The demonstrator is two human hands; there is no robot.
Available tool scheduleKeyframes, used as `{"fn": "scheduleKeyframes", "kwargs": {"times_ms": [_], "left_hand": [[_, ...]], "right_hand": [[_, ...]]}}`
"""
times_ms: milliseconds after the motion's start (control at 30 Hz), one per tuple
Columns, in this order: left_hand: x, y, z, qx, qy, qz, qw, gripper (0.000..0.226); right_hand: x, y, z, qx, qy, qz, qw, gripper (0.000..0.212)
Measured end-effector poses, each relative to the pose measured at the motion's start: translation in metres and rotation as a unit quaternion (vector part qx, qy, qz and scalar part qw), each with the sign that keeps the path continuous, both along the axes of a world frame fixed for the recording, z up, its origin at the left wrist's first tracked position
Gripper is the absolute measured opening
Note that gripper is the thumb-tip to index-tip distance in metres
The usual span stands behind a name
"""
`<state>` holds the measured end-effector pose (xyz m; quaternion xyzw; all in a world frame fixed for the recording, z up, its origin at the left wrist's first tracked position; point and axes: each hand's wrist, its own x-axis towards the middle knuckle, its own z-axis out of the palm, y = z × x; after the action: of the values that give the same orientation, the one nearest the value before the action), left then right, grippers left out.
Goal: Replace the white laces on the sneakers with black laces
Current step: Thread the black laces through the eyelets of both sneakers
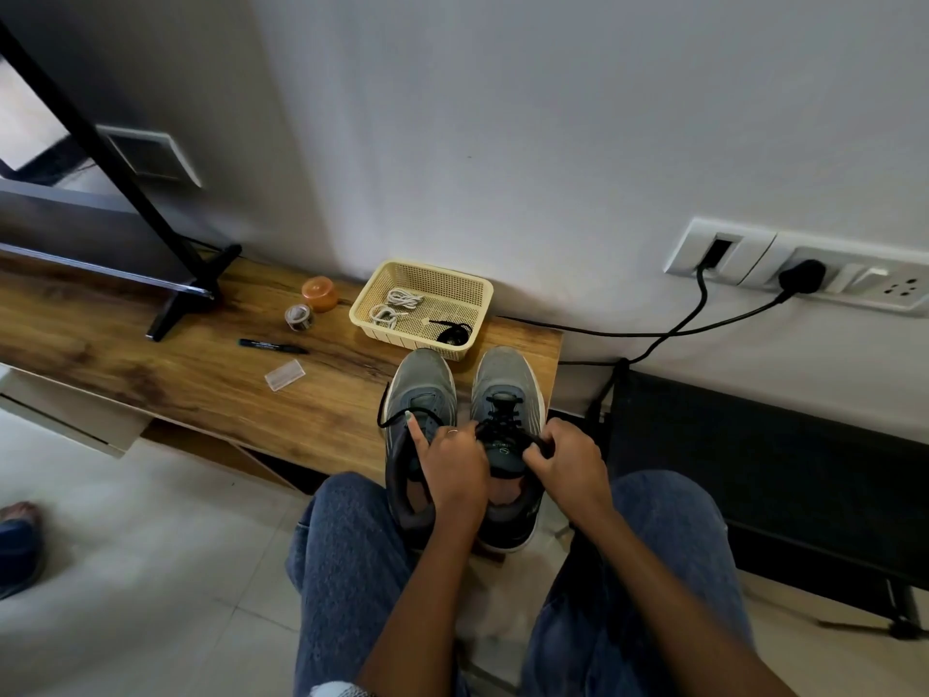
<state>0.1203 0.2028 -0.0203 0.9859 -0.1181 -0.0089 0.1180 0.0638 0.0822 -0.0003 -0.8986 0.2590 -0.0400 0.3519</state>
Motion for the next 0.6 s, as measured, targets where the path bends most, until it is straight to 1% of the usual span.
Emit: {"fn": "scheduleKeyframes", "kwargs": {"times_ms": [100,167,233,333,400,467,600], "left_hand": [[0.000,0.001,0.003,-0.021,-0.001,-0.012,1.000,0.026],[0.002,0.004,0.005,-0.022,-0.002,-0.028,0.999,0.027],[0.003,0.007,0.008,-0.008,0.001,-0.050,0.999,0.034],[0.004,0.014,0.014,0.025,0.021,-0.082,0.996,0.050],[0.006,0.022,0.017,0.031,0.017,-0.097,0.995,0.055],[0.009,0.030,0.018,0.001,0.011,-0.102,0.995,0.051],[0.015,0.038,0.024,-0.082,0.011,-0.087,0.993,0.034]], "right_hand": [[-0.002,0.000,-0.005,0.010,-0.013,-0.006,1.000,0.023],[-0.004,-0.002,-0.007,0.017,-0.019,0.014,1.000,0.022],[-0.004,-0.003,-0.009,0.028,-0.017,0.032,0.999,0.021],[-0.004,-0.004,-0.011,0.049,-0.006,0.024,0.999,0.025],[-0.003,-0.002,-0.012,0.051,-0.004,0.020,0.998,0.029],[-0.003,-0.001,-0.011,0.045,-0.005,0.018,0.999,0.032],[-0.003,0.004,-0.009,0.025,-0.003,0.014,1.000,0.034]]}}
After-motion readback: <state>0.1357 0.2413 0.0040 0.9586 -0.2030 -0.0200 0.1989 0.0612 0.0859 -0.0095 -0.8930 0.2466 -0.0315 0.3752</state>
